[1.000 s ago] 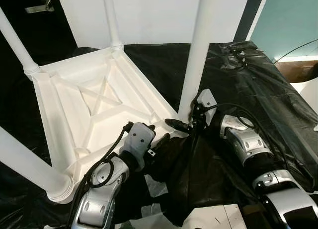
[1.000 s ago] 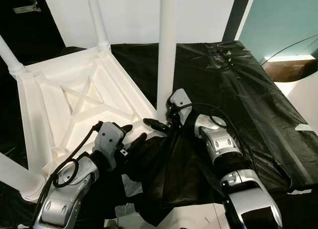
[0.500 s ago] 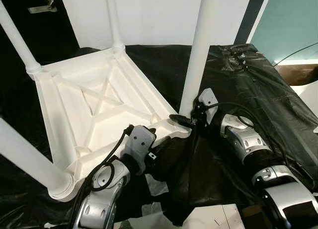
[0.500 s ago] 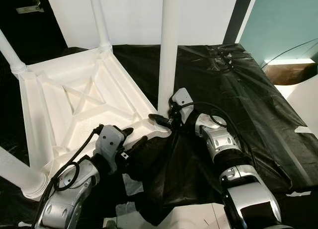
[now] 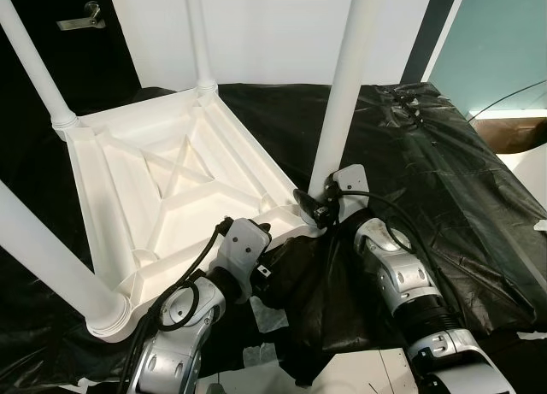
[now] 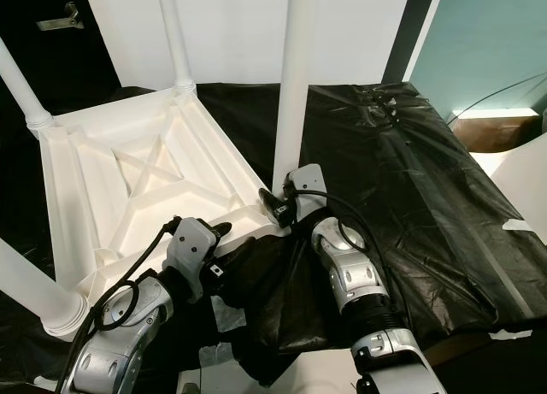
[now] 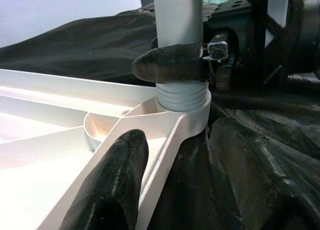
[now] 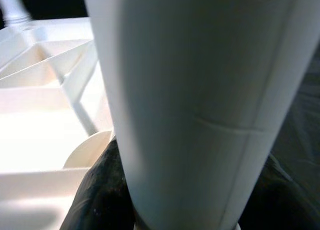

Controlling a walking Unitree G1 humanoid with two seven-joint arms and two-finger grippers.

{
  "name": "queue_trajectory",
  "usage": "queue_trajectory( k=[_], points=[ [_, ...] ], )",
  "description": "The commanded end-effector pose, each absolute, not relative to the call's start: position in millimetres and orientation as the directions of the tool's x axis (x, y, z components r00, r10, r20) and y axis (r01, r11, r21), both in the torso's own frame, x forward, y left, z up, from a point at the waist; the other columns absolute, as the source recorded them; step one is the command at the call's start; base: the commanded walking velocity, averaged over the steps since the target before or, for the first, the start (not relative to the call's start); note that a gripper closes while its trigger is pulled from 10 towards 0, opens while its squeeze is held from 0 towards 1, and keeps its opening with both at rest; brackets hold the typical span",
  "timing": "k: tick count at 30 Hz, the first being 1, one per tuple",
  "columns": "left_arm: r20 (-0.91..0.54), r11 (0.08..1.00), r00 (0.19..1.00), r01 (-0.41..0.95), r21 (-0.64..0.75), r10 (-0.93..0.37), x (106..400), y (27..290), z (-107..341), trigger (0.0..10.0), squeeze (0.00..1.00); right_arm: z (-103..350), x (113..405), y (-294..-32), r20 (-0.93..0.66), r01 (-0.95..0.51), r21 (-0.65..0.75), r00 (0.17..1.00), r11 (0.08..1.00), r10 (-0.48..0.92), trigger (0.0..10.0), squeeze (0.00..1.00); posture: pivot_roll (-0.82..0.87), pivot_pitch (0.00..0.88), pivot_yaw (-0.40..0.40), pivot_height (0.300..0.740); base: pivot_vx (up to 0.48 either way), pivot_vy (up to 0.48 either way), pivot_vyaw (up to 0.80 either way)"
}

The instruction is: Building children table

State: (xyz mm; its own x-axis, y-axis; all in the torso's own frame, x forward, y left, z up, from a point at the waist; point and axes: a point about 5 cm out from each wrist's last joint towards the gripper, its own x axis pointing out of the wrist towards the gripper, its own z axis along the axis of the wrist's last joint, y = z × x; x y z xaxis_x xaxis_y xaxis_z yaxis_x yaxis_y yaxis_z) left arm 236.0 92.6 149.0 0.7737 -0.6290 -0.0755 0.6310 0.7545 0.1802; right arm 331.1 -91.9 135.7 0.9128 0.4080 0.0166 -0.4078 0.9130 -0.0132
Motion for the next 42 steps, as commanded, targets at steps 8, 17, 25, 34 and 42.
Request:
queue_trajectory(
  k=[8, 17, 25, 34, 42],
  points=[
    [-0.075, 0.767, 0.788, 0.613, 0.19, -0.611, 239.9, 92.4, 149.6, 10.0, 0.0, 116.7, 319.0, -89.7, -0.064, -0.317, 0.058, 0.945, 0.947, 0.32, 4.4, 0.0, 0.13, 0.007, -0.023, 0.74, 0.0, 0.0, 0.0],
    [-0.071, 0.772, 0.792, 0.607, 0.188, -0.606, 241.3, 93.0, 149.8, 10.0, 0.0, 132.9, 315.0, -92.3, -0.002, -0.345, 0.038, 0.939, 0.938, 0.345, 10.0, 1.0, 0.13, 0.014, -0.026, 0.74, 0.0, 0.0, 0.0],
    [-0.07, 0.785, 0.806, 0.589, 0.194, -0.588, 241.1, 94.2, 148.8, 10.0, 0.0, 144.2, 315.5, -112.6, 0.068, -0.453, 0.0, 0.889, 0.891, 0.452, 10.0, 1.0, 0.13, 0.022, -0.032, 0.74, 0.0, 0.0, 0.0],
    [-0.074, 0.788, 0.814, 0.578, 0.212, -0.577, 239.4, 100.0, 146.6, 10.0, 0.0, 145.8, 319.9, -129.6, 0.023, -0.677, -0.058, 0.734, 0.734, 0.679, 10.0, 0.0, 0.12, 0.029, -0.033, 0.74, 0.0, 0.0, 0.0],
    [-0.086, 0.741, 0.777, 0.623, 0.25, -0.624, 234.7, 104.6, 144.4, 10.0, 0.0, 147.2, 332.7, -134.1, -0.045, -0.791, -0.129, 0.608, 0.599, 0.793, 10.0, 0.0, 0.13, 0.026, -0.026, 0.74, 0.0, 0.0, 0.0]
  ],
)
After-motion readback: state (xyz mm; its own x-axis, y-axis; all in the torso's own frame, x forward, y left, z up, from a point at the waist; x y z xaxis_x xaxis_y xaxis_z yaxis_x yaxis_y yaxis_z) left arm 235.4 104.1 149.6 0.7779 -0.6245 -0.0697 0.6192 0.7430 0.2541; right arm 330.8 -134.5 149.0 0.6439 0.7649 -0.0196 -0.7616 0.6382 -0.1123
